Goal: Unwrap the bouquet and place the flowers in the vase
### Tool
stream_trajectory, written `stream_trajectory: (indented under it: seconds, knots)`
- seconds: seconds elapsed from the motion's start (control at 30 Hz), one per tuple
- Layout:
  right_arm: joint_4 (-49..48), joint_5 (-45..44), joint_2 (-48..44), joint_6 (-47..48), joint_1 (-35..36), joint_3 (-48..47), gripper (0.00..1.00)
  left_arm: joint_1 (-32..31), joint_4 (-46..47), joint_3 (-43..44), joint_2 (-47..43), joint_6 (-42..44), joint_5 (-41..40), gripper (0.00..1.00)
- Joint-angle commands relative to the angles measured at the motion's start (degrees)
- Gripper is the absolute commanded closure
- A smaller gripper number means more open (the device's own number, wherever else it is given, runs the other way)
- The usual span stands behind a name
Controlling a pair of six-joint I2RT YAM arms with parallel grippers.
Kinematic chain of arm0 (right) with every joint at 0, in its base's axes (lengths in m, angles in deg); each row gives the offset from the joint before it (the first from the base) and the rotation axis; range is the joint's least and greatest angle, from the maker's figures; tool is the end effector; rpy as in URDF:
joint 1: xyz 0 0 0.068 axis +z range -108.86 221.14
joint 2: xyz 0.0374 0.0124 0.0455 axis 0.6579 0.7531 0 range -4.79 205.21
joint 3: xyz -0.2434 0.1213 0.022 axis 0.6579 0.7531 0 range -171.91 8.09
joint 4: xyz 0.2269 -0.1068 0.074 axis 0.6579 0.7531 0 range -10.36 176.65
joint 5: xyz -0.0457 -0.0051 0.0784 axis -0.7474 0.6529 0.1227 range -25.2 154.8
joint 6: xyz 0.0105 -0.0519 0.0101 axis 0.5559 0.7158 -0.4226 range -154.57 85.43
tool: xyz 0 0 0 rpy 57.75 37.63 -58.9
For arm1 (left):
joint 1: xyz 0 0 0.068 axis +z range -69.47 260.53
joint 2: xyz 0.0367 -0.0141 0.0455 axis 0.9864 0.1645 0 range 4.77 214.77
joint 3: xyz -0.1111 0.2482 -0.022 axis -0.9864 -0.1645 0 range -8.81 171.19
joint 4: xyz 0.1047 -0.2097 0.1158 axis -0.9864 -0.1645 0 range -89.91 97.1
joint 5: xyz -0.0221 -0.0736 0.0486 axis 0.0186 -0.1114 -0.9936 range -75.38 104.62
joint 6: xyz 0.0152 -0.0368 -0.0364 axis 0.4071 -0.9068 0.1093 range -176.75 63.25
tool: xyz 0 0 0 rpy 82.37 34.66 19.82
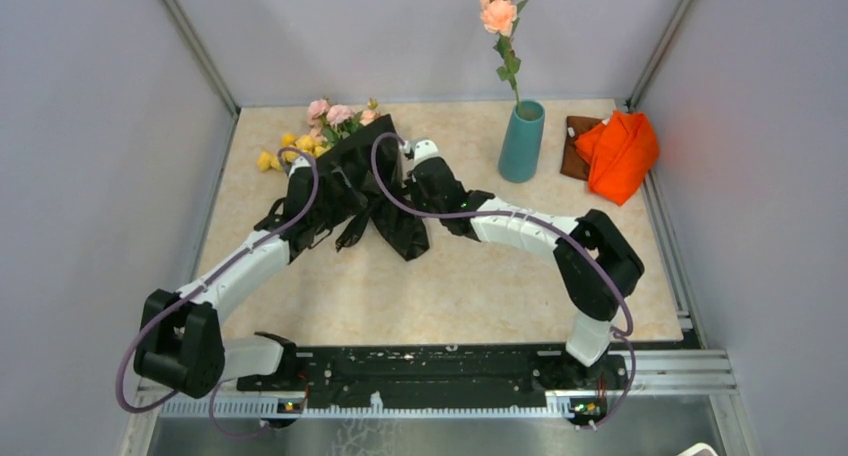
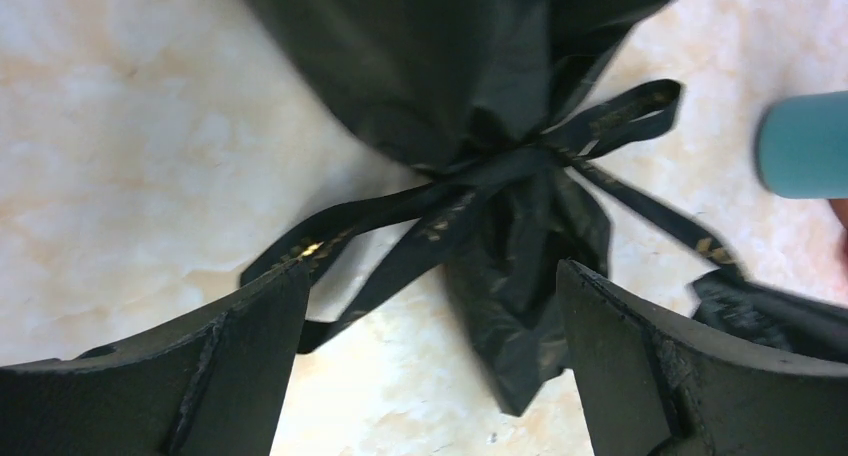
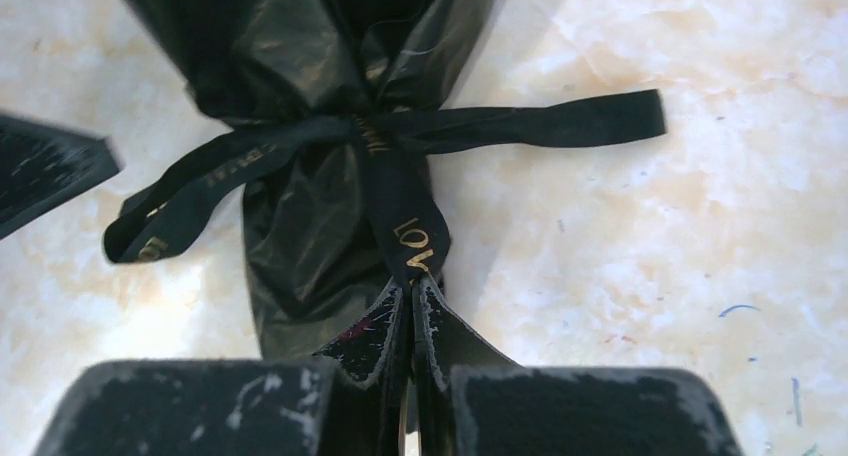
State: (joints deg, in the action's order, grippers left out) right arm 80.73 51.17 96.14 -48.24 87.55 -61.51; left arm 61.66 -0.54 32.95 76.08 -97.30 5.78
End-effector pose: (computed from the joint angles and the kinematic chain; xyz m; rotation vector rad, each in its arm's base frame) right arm 0.2832 0.2856 0.2384 -0.4674 2.0890 0.3669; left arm 0.2525 -0.0806 0.2289 -0.5055 2.1828 -0.4009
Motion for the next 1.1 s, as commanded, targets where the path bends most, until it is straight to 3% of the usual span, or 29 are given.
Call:
stream_trajectory:
  seconds: [0.0, 0.17, 0.33, 0.6, 0.83, 1.07]
  knots:
    - [-3.9, 3.7, -3.2, 0.2, 3.7, 1.8, 1.00, -3.5, 3.1, 6.1, 0.8, 2.5, -4.1, 0.01]
    - [-4.0, -0.4, -1.2, -0.9, 9.1, 3.4, 1.00, -3.7, 9.6, 9.7, 5.4, 3.9, -4.3, 0.01]
    - [-5.5, -0.8, -1.8, -3.1, 10.1, 6.2, 1.00, -3.7, 11.2, 18.3, 19.3, 5.5, -1.5, 0.01]
    - [-3.2, -3.1, -3.9, 0.7, 10.1, 5.2, 1.00, -3.7, 16.5, 24.3, 36.0, 4.7, 4.4, 0.01]
    - [2.3, -6.6, -5.5, 1.6, 8.5, 1.1, 1.00, -3.6, 16.7, 21.9, 38.7, 3.6, 3.9, 0.01]
    - [6.9, -6.4, -11.7, 2.0, 1.4, -0.6, 1.00, -3.3, 17.0, 19.3, 37.2, 3.0, 2.5, 0.01]
